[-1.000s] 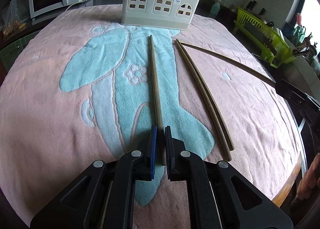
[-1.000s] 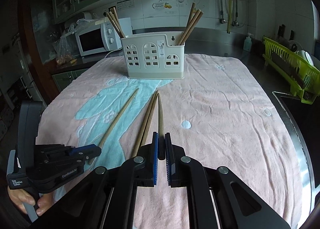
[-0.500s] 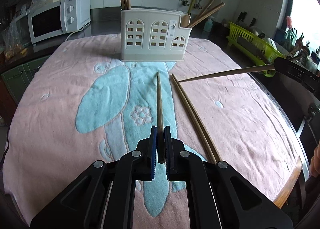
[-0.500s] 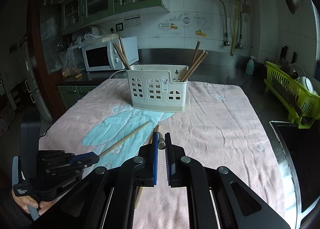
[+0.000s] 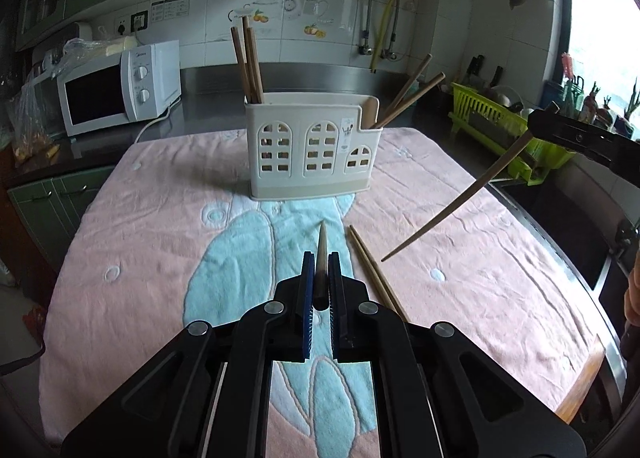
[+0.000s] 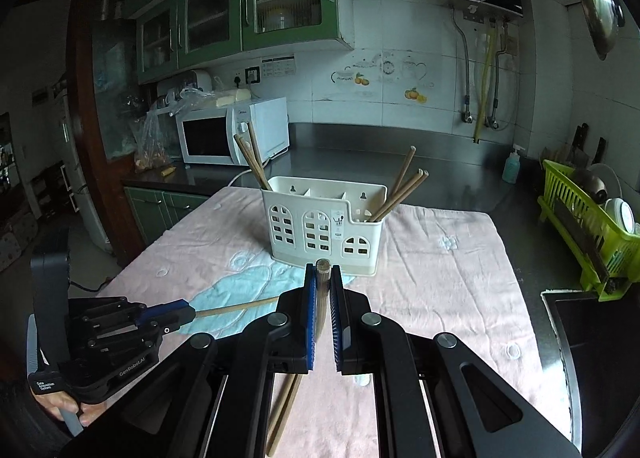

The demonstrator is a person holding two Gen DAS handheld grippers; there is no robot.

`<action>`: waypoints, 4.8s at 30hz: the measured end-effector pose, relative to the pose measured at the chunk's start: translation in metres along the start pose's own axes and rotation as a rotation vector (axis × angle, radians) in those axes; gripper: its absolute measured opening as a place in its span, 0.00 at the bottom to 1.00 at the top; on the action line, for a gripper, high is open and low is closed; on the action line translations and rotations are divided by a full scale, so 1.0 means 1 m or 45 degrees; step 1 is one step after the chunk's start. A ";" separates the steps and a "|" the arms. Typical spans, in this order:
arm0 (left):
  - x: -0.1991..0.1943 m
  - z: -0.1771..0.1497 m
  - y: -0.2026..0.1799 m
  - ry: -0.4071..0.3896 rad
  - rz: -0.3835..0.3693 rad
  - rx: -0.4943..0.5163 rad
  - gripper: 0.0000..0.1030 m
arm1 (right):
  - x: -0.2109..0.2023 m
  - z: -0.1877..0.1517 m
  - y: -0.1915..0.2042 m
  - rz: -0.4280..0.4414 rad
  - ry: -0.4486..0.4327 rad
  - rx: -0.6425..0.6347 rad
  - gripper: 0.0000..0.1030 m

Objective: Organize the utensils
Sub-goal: 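Raise the left tool's chopstick above the holder while the right tool carries its chopstick there, then open the left tool over the holder while the right tool drops its chopstick in, then lower the right tool and close it on one of the last chopsticks, then close the left tool on the last chopstick while the right tool holds its chopstick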

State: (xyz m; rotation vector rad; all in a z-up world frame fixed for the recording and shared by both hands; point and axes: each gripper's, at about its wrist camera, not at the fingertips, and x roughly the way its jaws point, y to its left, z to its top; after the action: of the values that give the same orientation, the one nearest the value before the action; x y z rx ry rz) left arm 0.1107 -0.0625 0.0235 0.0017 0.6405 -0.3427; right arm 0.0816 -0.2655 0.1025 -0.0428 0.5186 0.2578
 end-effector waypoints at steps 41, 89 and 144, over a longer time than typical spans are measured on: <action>0.035 0.277 0.008 -0.470 0.142 0.027 0.05 | 0.085 0.174 -0.062 -0.026 -0.016 -0.076 0.06; -0.030 0.025 0.023 -0.134 0.173 -0.029 0.57 | 0.042 -0.128 0.035 0.031 0.329 0.000 0.27; 0.040 -0.107 -0.079 0.279 -0.074 -0.036 0.34 | 0.038 -0.193 -0.038 -0.077 0.412 0.268 0.06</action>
State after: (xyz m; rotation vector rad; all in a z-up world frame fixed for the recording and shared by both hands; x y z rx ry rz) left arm 0.0535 -0.1385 -0.0780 -0.0065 0.8638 -0.3929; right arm 0.0295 -0.3138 -0.0851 0.1062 0.8624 0.1358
